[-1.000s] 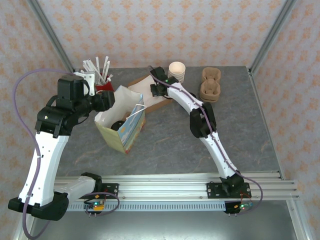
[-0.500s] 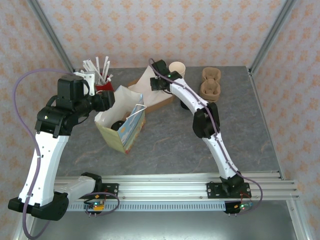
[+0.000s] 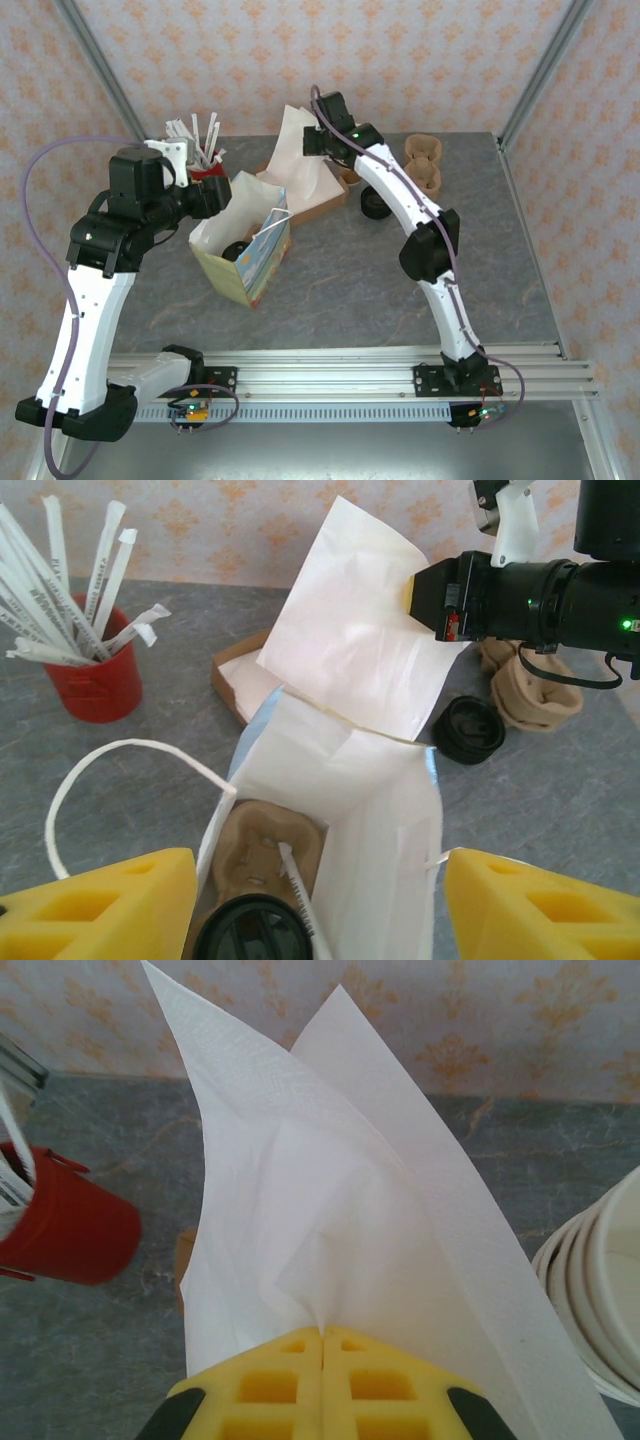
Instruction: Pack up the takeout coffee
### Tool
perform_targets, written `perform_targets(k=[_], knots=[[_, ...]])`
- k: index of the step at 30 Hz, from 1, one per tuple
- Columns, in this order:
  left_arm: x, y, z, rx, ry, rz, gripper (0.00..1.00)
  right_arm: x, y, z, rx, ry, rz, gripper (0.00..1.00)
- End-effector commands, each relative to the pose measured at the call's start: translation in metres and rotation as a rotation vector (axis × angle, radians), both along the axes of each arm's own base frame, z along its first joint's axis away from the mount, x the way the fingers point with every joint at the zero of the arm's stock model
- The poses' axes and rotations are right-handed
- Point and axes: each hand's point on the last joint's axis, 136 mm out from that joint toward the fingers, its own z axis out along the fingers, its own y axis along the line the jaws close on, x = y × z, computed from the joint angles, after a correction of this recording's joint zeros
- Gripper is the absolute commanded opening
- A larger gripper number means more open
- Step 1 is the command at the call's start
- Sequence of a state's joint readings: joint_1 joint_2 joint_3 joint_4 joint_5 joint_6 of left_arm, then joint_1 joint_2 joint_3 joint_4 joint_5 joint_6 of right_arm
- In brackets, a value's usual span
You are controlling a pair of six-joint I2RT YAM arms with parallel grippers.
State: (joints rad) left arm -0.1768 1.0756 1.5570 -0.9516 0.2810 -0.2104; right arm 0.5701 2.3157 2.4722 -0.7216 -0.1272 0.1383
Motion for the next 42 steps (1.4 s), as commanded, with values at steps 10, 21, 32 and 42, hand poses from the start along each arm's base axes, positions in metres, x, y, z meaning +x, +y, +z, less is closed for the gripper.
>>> perform_targets(k=[10,21,32,42], knots=[[0.018,-0.037,0.054,-0.328,-0.128,-0.065,0.67,-0.048,-0.084,0.134,0.282,-0.168,-0.175,0.0],[0.069,-0.087,0.073,-0.625,-0.135,-0.057,0.8,-0.116,-0.112,0.207,0.78,-0.292,-0.222,0.0],[0.11,-0.138,0.056,-0.771,-0.037,-0.089,0.86,-0.143,-0.112,0.241,1.056,-0.325,-0.167,0.0],[0.136,-0.17,0.048,-0.923,0.007,-0.136,0.92,-0.15,-0.105,0.257,1.21,-0.303,-0.116,0.0]])
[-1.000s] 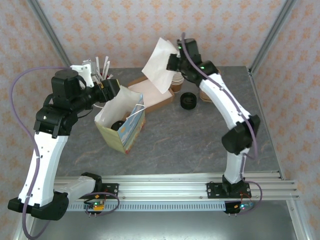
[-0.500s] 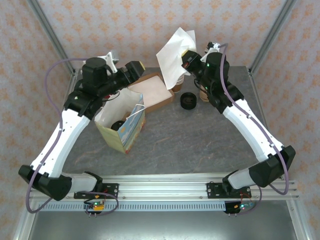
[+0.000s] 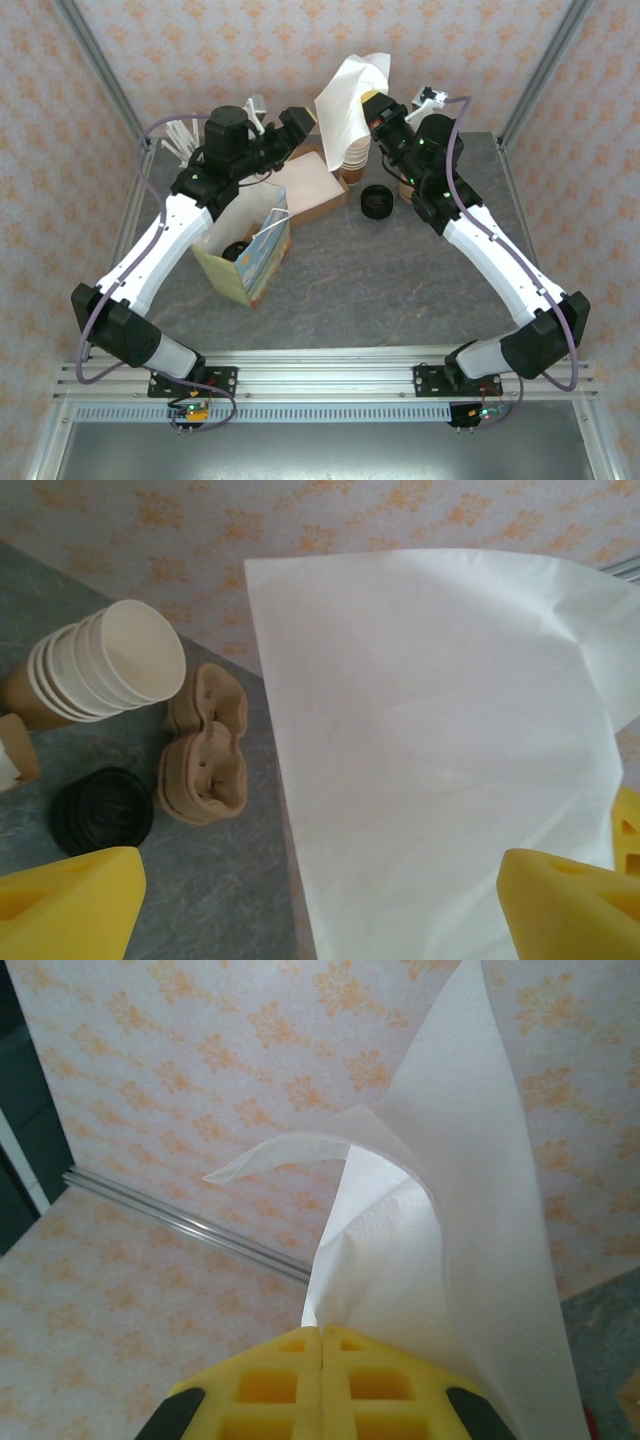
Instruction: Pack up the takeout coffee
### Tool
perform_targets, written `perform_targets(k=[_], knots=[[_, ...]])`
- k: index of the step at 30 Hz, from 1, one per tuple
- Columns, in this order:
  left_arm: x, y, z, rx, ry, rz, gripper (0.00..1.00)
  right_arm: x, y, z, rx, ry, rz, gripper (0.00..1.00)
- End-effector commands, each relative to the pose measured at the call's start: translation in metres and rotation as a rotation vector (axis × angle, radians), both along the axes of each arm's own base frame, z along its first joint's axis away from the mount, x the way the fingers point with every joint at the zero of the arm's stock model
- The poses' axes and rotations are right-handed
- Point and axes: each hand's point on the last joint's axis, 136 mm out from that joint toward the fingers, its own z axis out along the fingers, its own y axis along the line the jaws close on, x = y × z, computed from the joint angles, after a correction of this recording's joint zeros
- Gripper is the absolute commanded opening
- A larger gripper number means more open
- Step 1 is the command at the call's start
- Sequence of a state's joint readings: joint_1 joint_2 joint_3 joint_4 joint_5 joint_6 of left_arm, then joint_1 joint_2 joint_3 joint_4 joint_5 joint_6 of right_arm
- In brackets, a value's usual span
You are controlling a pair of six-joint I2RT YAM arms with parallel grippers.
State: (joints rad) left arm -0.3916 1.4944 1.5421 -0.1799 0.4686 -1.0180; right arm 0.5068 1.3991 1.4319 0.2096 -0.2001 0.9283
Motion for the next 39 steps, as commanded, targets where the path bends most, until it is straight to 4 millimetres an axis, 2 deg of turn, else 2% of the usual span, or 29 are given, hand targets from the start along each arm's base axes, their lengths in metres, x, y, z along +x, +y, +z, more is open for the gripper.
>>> perform_targets(k=[1,7,10,13,18,25,29,31,32,34,36,39], knots=[[0.003,-0.015,0.035,-0.137,-0.079,-0.036,0.92,-0.018,0.001,0.033,0.11,-0.08,0.047,0.0],[0.009,-0.026,0.042,-0.212,-0.094,-0.041,0.92,-0.018,0.008,0.034,0.144,-0.076,0.069,0.0],[0.011,-0.029,0.044,-0.247,-0.093,-0.045,0.89,-0.017,0.01,0.032,0.146,-0.074,0.071,0.0],[0.013,-0.028,0.048,-0.276,-0.094,-0.037,0.76,-0.015,0.01,0.028,0.147,-0.064,0.066,0.0],[0.012,-0.03,0.056,-0.316,-0.103,-0.045,0.48,-0.011,0.01,0.02,0.145,-0.049,0.052,0.0],[0.005,-0.018,0.055,-0.261,-0.107,0.004,0.27,-0.002,0.005,0.001,0.093,-0.018,-0.006,0.0],[0.003,-0.01,0.048,-0.189,-0.103,0.041,0.06,0.003,0.002,-0.014,0.053,0.005,-0.032,0.0],[0.0,-0.003,0.046,-0.131,-0.111,0.065,0.01,0.004,0.0,-0.02,0.03,0.009,-0.047,0.0],[-0.003,0.001,0.045,-0.089,-0.118,0.077,0.0,0.004,-0.003,-0.024,0.013,0.014,-0.06,0.03],[-0.009,0.009,0.048,-0.004,-0.145,0.09,0.0,0.001,-0.009,-0.029,-0.034,0.007,-0.081,0.14],[-0.019,0.018,0.053,0.117,-0.179,0.09,0.0,-0.005,-0.016,-0.032,-0.118,0.0,-0.109,0.28],[-0.04,0.03,0.062,0.303,-0.237,0.057,0.0,-0.018,-0.023,-0.033,-0.276,-0.03,-0.116,0.4]])
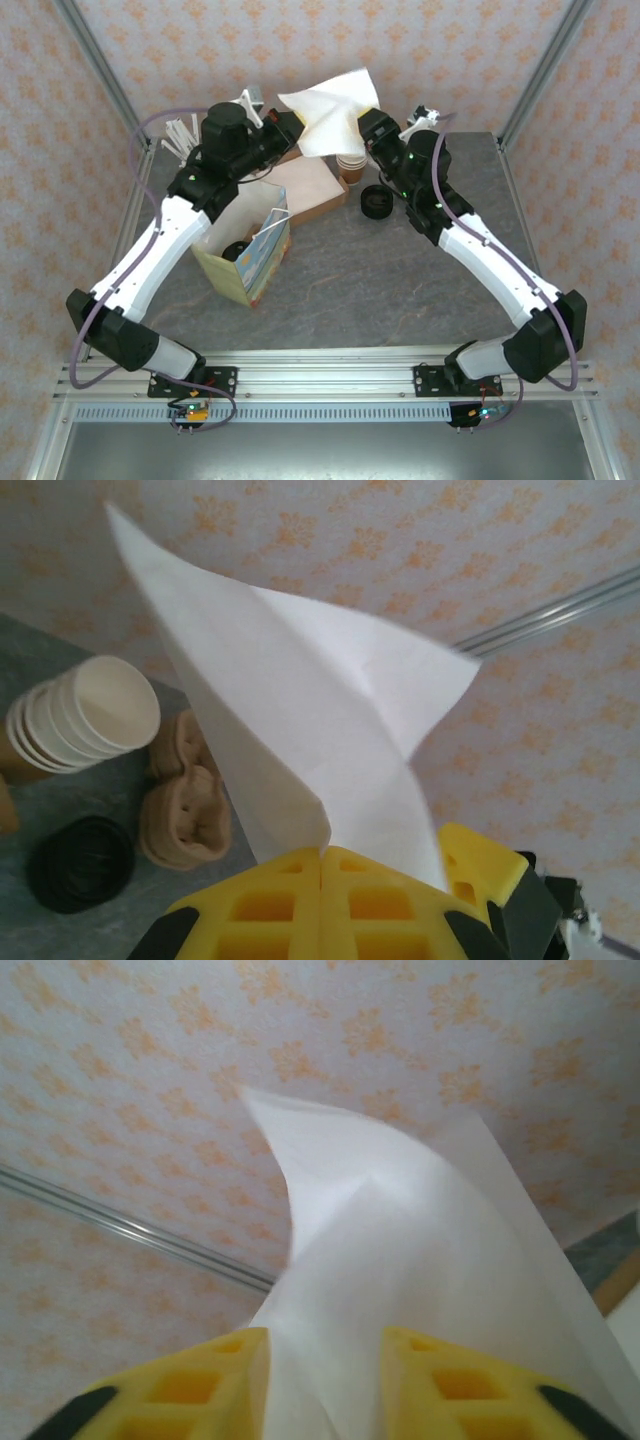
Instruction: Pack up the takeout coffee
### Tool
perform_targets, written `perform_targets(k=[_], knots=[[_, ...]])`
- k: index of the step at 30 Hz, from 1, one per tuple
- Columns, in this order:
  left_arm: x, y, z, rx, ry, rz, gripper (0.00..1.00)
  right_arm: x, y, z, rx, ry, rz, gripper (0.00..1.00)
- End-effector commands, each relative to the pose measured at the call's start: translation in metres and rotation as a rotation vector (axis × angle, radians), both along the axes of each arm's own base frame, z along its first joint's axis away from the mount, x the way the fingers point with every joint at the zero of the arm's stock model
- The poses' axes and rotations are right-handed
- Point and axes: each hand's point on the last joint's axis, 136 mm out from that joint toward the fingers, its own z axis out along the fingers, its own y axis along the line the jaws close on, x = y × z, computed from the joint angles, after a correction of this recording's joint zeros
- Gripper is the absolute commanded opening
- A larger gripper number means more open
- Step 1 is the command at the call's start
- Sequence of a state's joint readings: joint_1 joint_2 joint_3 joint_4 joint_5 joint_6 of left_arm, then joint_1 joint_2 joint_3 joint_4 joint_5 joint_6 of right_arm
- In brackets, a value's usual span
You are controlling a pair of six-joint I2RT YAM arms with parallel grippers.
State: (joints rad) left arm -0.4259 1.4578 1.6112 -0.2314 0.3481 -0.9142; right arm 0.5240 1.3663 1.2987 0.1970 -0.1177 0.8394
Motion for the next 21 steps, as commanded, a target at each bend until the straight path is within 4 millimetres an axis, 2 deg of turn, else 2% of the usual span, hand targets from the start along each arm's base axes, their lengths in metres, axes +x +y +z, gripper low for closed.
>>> perform_targets(k=[1,3,5,9,14,17,21], knots=[[-0.036,0.026,0.028,0.284,-0.122,-0.007,0.0,-0.024,-0.018,0.019,-0.208,-0.089,-0.025,0.42],[-0.053,0.035,0.037,0.417,-0.163,-0.038,0.0,-0.034,-0.018,0.015,-0.325,-0.095,0.008,0.53],[-0.069,0.044,0.045,0.513,-0.193,-0.062,0.0,-0.042,-0.018,0.007,-0.428,-0.092,0.04,0.58],[-0.102,0.064,0.054,0.646,-0.218,-0.086,0.0,-0.052,-0.017,-0.013,-0.574,-0.083,0.099,0.62],[-0.147,0.088,0.07,0.774,-0.268,-0.107,0.0,-0.051,-0.017,-0.034,-0.657,-0.057,0.118,0.64],[-0.165,0.109,0.071,0.875,-0.265,-0.076,0.0,-0.05,-0.013,-0.044,-0.662,-0.044,0.139,0.64],[-0.171,0.123,0.059,0.992,-0.241,-0.079,0.0,-0.046,-0.004,-0.053,-0.66,-0.027,0.181,0.65]])
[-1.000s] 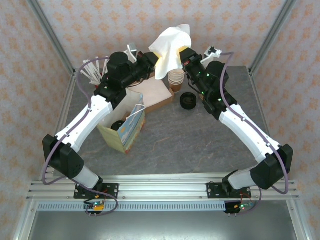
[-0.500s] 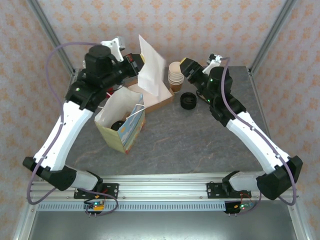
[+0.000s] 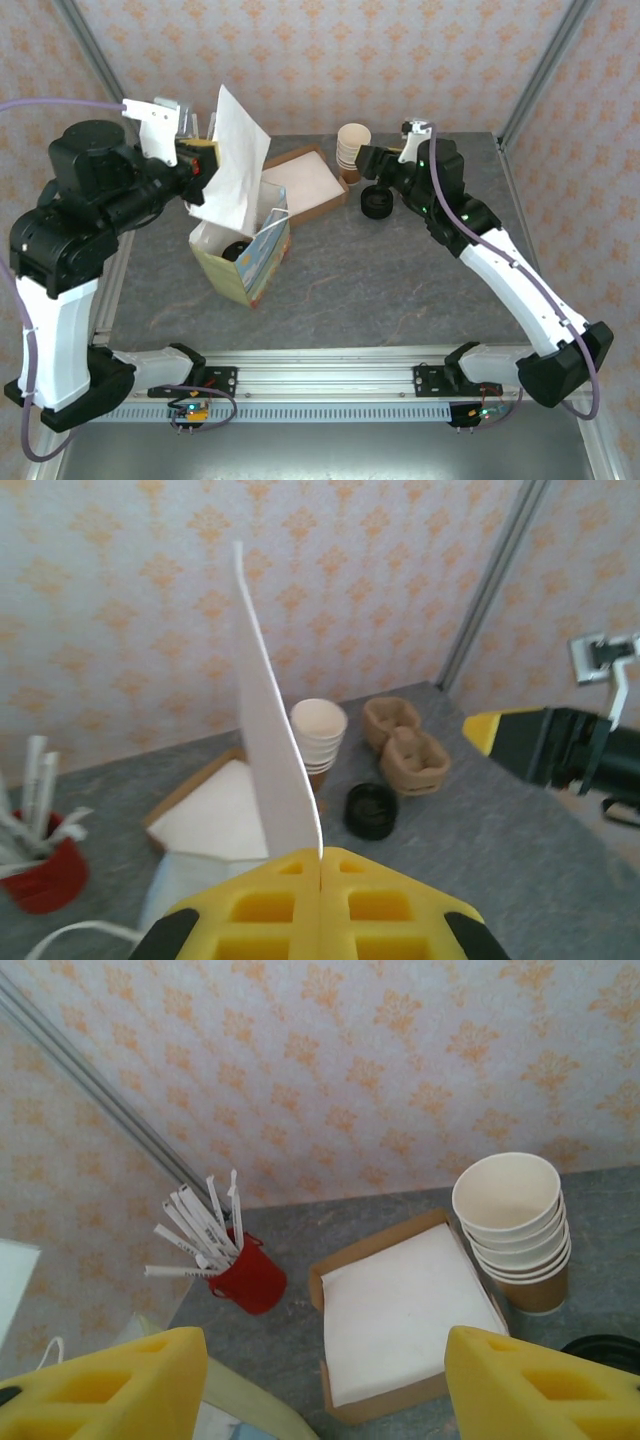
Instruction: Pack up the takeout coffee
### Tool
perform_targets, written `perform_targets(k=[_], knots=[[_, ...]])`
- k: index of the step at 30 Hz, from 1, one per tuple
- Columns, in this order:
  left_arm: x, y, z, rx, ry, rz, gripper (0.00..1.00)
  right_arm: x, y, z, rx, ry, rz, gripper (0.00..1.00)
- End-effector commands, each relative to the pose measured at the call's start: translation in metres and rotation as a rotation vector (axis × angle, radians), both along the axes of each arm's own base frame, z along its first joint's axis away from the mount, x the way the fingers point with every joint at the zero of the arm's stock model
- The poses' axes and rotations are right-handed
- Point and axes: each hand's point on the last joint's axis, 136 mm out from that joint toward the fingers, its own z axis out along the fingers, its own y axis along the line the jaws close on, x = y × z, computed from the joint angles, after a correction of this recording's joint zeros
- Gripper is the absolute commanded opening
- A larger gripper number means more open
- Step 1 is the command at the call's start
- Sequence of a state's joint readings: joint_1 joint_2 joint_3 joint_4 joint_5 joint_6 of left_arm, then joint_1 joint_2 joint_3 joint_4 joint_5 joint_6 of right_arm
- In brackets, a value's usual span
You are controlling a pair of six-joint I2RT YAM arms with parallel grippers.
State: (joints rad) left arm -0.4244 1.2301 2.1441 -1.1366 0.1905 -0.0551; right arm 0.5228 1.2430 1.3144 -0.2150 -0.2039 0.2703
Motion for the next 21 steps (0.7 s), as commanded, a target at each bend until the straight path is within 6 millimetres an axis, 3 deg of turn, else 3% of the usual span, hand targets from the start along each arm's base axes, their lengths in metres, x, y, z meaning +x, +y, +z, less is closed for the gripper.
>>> perform_targets(k=[1,5,10,15,21], knots=[[-0.005,0.019,-0.031,0.211,0.065,0.023,0.0,0.001,0.007,-0.014,-0.035,0.028,0.043,0.65],[0.003,0.023,-0.041,0.266,0.096,0.047,0.0,0.001,0.012,-0.02,-0.029,0.049,0.062,0.65],[0.009,0.009,-0.058,0.236,0.159,-0.002,0.0,0.001,0.01,-0.025,-0.033,0.063,0.051,0.66],[0.02,0.008,-0.083,0.259,0.227,0.02,0.0,0.001,0.01,-0.026,-0.028,0.07,0.051,0.66],[0.032,0.006,-0.098,0.28,0.279,0.031,0.0,0.001,0.012,-0.028,-0.017,0.081,0.054,0.67]])
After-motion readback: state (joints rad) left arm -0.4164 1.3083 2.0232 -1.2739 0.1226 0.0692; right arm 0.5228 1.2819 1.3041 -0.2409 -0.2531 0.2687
